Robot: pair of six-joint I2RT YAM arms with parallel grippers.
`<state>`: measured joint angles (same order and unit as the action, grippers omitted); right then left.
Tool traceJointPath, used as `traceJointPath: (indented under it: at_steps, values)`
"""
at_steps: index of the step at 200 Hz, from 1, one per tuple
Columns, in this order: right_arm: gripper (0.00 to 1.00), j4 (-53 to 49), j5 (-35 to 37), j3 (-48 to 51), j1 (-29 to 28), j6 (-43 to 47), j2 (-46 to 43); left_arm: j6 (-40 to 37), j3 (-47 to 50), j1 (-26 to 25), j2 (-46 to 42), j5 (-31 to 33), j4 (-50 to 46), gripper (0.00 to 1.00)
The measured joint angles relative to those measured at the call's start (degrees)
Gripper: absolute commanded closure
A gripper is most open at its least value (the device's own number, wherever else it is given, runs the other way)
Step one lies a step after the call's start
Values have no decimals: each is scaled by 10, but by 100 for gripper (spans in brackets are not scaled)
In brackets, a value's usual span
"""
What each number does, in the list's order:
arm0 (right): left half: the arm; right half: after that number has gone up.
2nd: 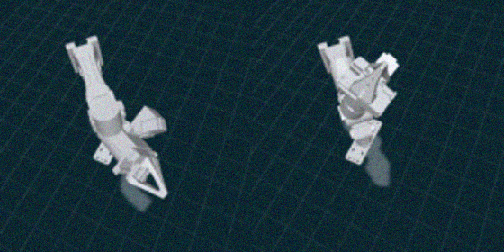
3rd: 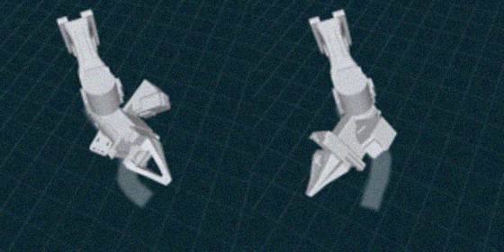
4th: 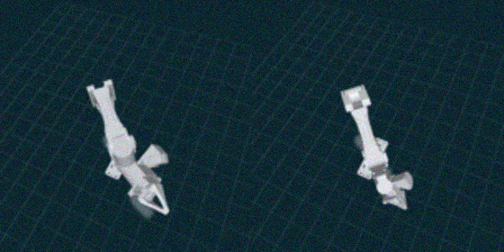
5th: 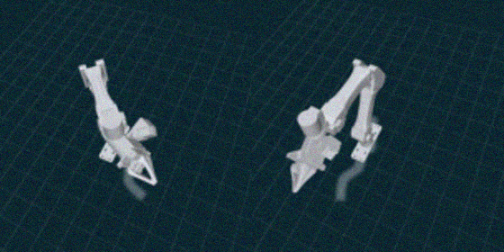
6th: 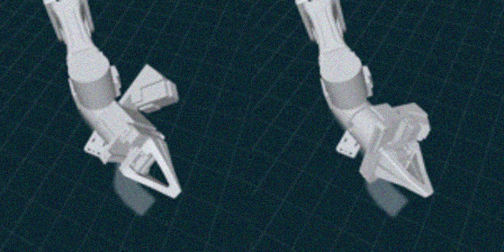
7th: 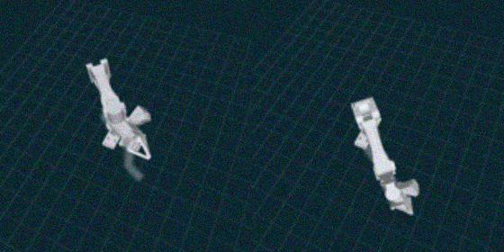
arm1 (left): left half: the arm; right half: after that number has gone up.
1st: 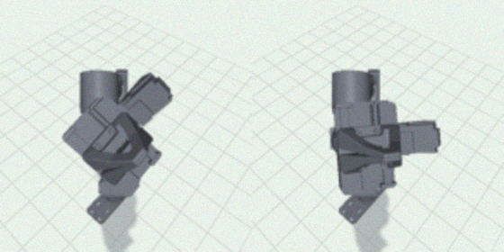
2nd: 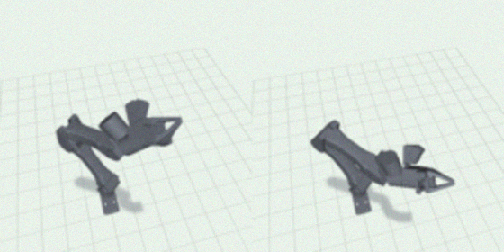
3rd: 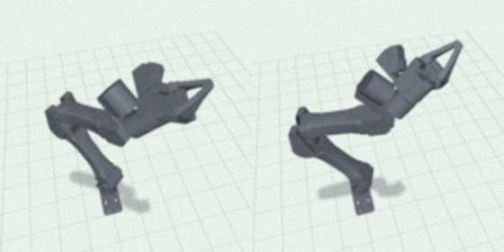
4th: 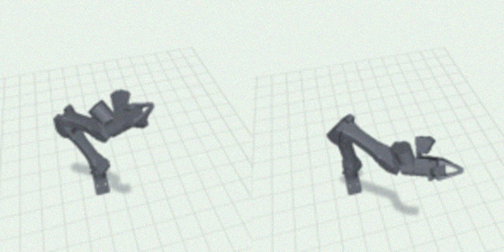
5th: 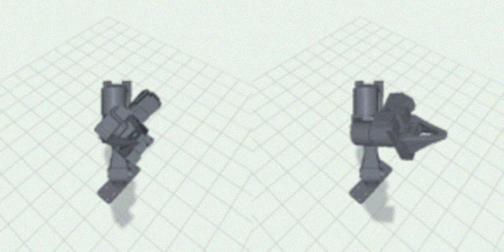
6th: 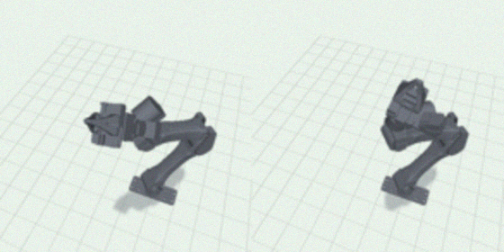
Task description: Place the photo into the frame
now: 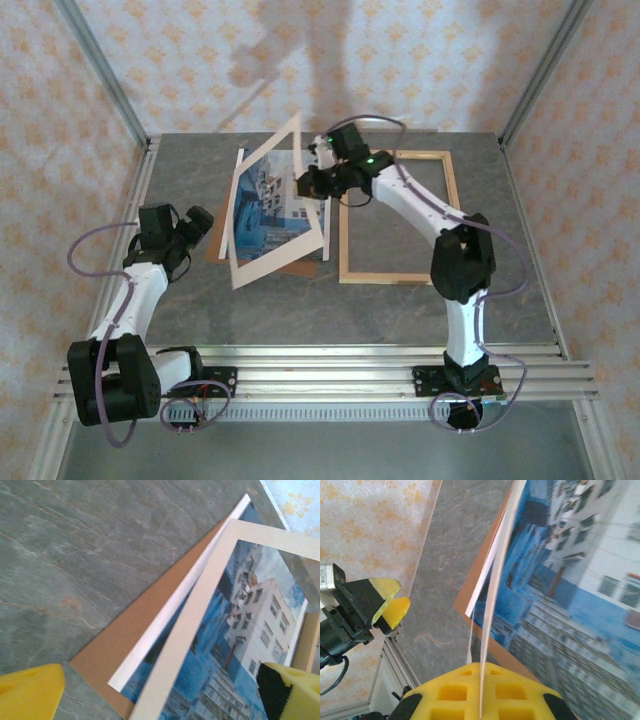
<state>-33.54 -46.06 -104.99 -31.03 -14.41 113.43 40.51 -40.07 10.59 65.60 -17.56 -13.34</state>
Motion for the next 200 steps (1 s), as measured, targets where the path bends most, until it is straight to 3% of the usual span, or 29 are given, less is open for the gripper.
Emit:
traceJointPath:
  at_steps: [57, 127, 170, 200]
  values:
    - [100, -112, -7, 36, 110, 103, -75, 4, -34, -98, 46, 2, 8, 0]
    - [100, -175, -10, 119, 261, 204, -83, 21, -70, -207, 141, 10, 42, 0]
    - [100, -199, 28, 119, 285, 249, -52, 26, -79, -219, 161, 10, 55, 0]
    - [100, -206, 104, 119, 284, 249, -23, 30, -79, -229, 176, 10, 61, 0]
